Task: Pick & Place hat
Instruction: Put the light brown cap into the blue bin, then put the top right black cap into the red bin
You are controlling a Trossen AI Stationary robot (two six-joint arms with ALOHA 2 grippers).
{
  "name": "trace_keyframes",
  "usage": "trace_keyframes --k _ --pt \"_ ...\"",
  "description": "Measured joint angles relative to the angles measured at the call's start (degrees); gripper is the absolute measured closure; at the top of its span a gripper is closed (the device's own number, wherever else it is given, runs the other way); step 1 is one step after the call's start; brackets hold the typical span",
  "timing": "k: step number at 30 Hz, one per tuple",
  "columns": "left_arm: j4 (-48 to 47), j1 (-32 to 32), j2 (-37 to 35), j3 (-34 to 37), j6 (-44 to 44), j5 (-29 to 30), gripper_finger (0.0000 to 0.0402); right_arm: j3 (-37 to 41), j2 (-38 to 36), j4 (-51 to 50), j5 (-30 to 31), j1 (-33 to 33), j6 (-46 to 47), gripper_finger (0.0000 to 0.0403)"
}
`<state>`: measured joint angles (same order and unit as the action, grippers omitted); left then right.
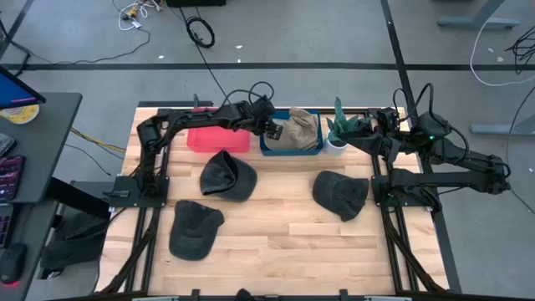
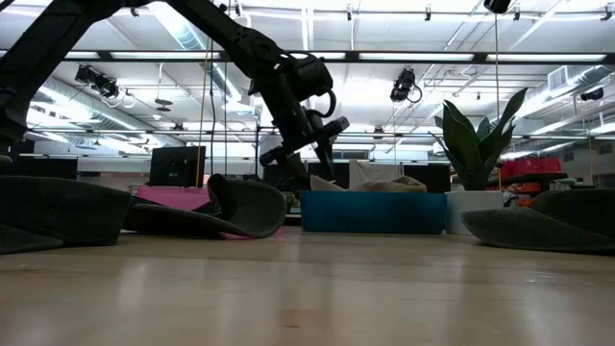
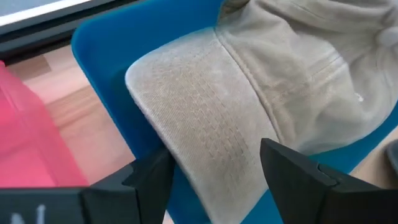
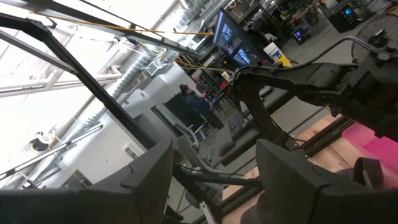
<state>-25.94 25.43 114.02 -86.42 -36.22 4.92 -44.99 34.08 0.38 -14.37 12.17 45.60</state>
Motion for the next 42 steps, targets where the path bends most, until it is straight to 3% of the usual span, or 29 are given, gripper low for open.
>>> trace_keyframes --k 10,18,27,35,42 --pt "-8.1 -0.4 -0.1 -2.5 3.1 3.8 0.0164 0.0 0.6 0.0 0.0 0.0 0.0 0.0172" --pt "-11.8 -2.6 -0.3 -12.9 16.1 15.0 0.0164 0.0 1.3 0.0 0.0 0.0 0.0 0.0172" --pt "-30.7 -4.1 -0.3 -27.3 17.1 15.4 0.0165 0.0 1.3 -0.1 0.0 0.0 0.0 0.0172" --pt "-44.2 -9.0 -0.3 -38.7 17.4 15.2 0.0212 0.0 1.3 -1.7 0.0 0.0 -0.9 0.0172" --pt "-51.1 -13.7 -0.3 -42.8 17.8 15.3 0.0268 0.0 1.3 -1.8 0.0 0.0 -3.3 0.0172"
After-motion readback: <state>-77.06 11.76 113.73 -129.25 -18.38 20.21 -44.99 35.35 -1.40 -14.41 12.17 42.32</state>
